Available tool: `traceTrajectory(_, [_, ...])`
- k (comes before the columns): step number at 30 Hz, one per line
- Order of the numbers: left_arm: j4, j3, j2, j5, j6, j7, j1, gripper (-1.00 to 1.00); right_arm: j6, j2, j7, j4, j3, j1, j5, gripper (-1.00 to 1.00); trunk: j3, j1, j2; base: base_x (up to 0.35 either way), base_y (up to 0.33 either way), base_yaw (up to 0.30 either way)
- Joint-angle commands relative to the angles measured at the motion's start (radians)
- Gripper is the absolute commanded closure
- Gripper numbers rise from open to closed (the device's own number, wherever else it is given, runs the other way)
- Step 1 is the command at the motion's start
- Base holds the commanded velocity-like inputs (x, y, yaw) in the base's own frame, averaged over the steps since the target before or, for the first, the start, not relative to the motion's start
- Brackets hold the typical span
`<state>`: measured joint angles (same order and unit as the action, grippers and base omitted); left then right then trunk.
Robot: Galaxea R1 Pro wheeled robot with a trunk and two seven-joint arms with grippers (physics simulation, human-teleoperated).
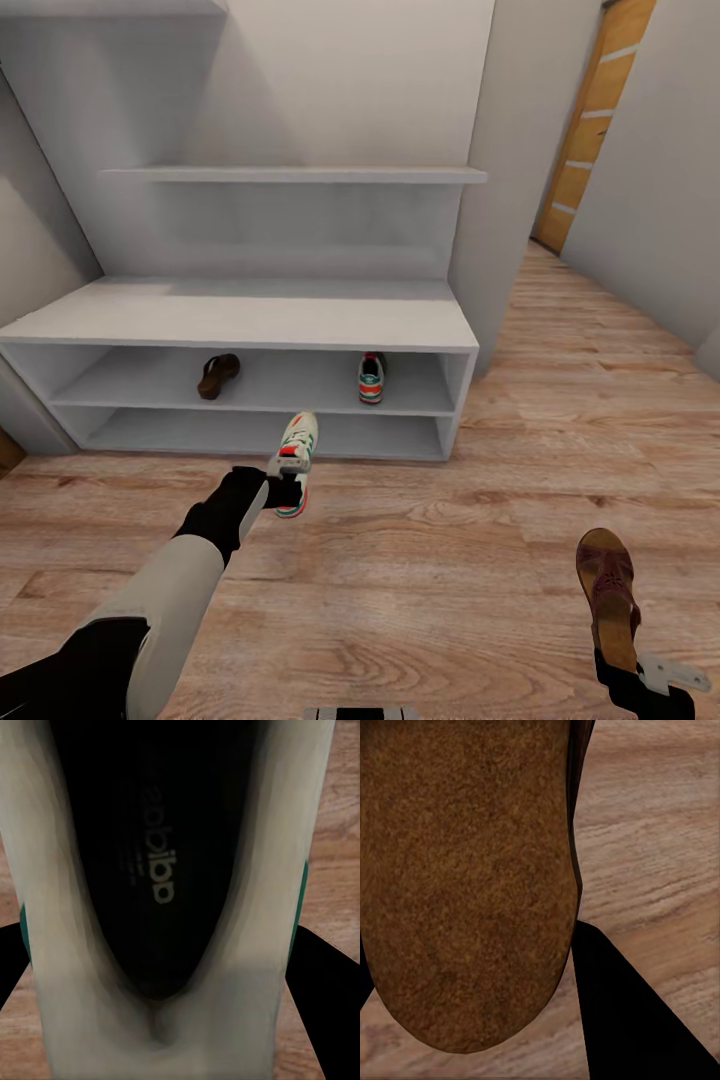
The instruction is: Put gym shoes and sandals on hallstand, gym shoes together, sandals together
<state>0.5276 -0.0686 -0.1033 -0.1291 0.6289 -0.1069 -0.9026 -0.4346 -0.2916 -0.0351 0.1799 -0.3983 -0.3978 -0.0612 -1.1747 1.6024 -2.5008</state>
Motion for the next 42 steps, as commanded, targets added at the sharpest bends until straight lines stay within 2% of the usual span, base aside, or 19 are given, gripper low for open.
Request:
traceTrajectory(1, [0.002,-0.007,-0.001,-0.011,0.005,-0.008,0.000,1.00,-0.003,0.000,-0.005,-0.001,-0.008,-0.001,-0.003,1.00,-0.001,0.000,0.000,0.000,0.000,0.000])
traceTrajectory(15, [0.003,-0.007,0.001,-0.013,-0.002,-0.001,0.009,1.00,-0.007,-0.001,-0.006,-0.002,-0.008,0.000,-0.004,1.00,-0.002,0.000,0.000,0.021,0.000,0.000])
traceTrajectory(42, [0.003,-0.007,0.002,-0.014,-0.014,-0.002,0.011,1.00,-0.006,0.000,-0.008,-0.003,-0.008,0.000,-0.005,1.00,-0.002,0.000,0.000,0.260,-0.067,0.000])
